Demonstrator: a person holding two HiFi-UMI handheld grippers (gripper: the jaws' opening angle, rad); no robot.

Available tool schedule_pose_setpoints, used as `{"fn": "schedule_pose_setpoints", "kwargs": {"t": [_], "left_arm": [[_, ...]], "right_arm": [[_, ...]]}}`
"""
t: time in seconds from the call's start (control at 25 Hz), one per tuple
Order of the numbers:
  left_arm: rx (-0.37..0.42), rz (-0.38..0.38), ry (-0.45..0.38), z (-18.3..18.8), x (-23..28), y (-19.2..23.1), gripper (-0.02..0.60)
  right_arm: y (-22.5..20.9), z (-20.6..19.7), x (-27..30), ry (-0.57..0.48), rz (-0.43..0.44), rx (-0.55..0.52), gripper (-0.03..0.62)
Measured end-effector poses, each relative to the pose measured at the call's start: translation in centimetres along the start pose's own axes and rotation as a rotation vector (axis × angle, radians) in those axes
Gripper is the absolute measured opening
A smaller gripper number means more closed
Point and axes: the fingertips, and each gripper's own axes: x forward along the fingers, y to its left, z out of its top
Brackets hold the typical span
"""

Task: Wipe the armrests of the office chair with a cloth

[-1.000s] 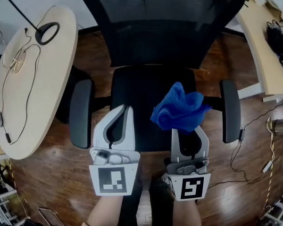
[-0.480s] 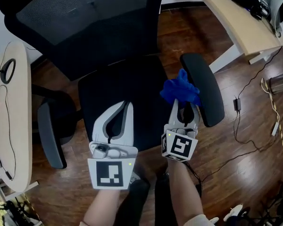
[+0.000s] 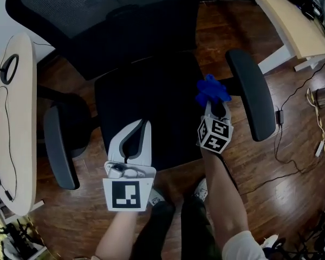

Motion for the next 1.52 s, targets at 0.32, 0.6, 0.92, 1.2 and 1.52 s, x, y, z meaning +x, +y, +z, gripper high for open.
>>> {"fn": "schedule_pose_setpoints", "kwargs": {"t": [0.32, 0.6, 0.92, 1.2, 1.52], "left_arm": [[-0.104, 0.039, -0.068, 16.9, -8.7, 1.3, 0.067], [-0.139, 0.128, -0.167, 51.2, -28.6, 3.2, 0.06], [-0.077, 0.099, -0.209, 65.2, -42.4, 1.4, 0.058], [-0.034, 0.235, -0.325, 74.0, -55.6, -5.2, 0.058], [-0.002, 0.257, -0.428, 81.8, -65.5, -17.4, 0.058]], "right_arm": [[14.2, 32.6, -24.5, -0.452, 0.308, -0.108, 0.075], [25.9, 66.4, -45.1, -0.501, 0.503, -0.211, 0.077], [28.7, 78.9, -60.0, -0.5, 0.587, -0.205, 0.077], [25.7, 85.3, -74.4, -0.504, 0.694, -0.254, 0.077], [19.3, 91.4, -88.9, -0.487, 0.801, -0.207, 0.078]]}}
